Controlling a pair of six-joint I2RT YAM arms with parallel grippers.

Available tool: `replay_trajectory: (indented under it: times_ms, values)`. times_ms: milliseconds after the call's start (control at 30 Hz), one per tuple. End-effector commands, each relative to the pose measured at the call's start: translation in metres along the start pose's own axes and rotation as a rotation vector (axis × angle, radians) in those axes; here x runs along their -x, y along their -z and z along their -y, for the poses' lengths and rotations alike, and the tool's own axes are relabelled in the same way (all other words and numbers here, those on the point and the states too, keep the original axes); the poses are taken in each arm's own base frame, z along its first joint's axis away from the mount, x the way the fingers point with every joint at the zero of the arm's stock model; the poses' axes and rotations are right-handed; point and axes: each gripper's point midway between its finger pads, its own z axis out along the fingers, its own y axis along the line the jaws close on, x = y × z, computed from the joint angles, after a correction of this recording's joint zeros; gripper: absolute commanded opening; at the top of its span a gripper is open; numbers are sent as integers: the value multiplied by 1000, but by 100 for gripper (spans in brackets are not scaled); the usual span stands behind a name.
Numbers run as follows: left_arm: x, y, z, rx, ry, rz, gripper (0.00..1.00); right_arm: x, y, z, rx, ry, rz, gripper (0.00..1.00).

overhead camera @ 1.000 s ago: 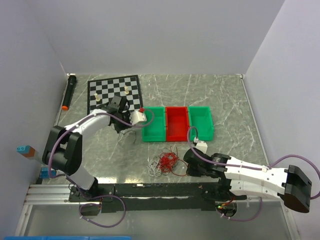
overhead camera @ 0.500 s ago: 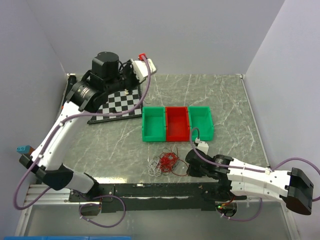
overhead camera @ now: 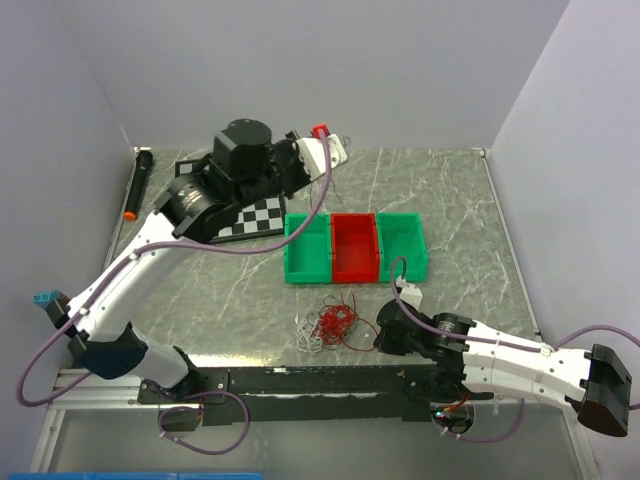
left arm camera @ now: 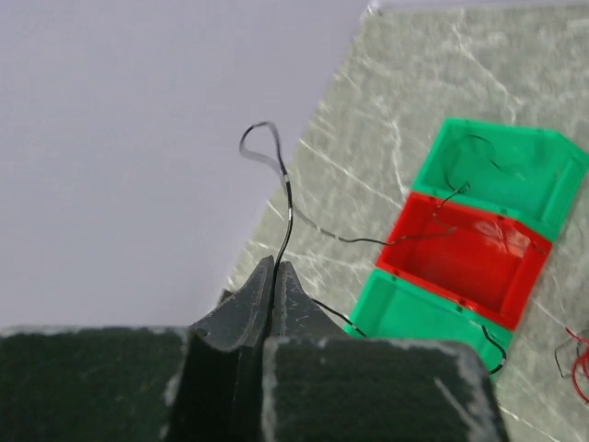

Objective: Untangle the cables

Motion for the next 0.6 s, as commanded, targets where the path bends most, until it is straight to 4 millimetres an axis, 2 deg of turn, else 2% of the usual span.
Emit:
replay_trajectory:
  times_ms: [0,133,367,567]
  values:
    - [-24,-19,12,1,41,-58,1,-2,-2,7,-11,-23,11,0]
    - [-32,-27,15,12,65,-74,1,-4,-4,9,-15,-28,8,0]
    - [-2,-20,-27,194,110,10,1,-5,-5,8,-11,-27,3,0]
    - [0,-11,-45,298,143,23,1,-6,-5,7,-6,-28,-1,0]
